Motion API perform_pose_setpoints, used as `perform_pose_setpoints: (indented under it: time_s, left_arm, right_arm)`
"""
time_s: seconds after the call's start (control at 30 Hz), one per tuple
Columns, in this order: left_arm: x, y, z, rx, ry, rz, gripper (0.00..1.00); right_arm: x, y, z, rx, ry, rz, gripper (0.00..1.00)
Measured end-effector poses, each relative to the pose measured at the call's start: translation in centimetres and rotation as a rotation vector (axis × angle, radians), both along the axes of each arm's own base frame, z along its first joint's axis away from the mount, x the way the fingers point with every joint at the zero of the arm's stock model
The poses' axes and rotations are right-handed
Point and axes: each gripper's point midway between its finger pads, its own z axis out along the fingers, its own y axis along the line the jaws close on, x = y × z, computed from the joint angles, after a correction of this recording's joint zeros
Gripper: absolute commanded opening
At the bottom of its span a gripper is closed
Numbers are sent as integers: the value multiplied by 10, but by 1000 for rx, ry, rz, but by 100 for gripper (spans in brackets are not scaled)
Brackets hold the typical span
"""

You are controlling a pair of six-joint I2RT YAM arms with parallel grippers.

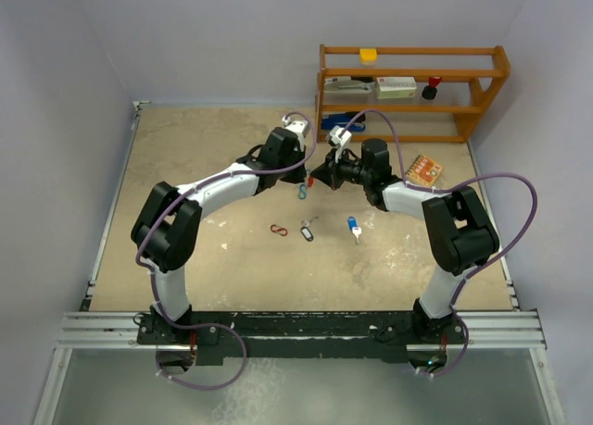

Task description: Put the keys on the keyring

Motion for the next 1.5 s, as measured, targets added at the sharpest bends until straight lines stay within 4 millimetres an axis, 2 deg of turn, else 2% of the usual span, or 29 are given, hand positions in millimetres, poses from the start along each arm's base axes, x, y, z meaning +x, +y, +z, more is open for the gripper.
perform_pose_setpoints:
  time_s: [1.1,1.5]
  left_arm:
    - [-1,-2,2,-1,-2,-4,0]
    - [-1,-2,10,-9,-16,-2,0]
  right_arm:
    - [0,1,0,-3,-1,-2,0]
    - [1,1,-1,-6,-1,-10,0]
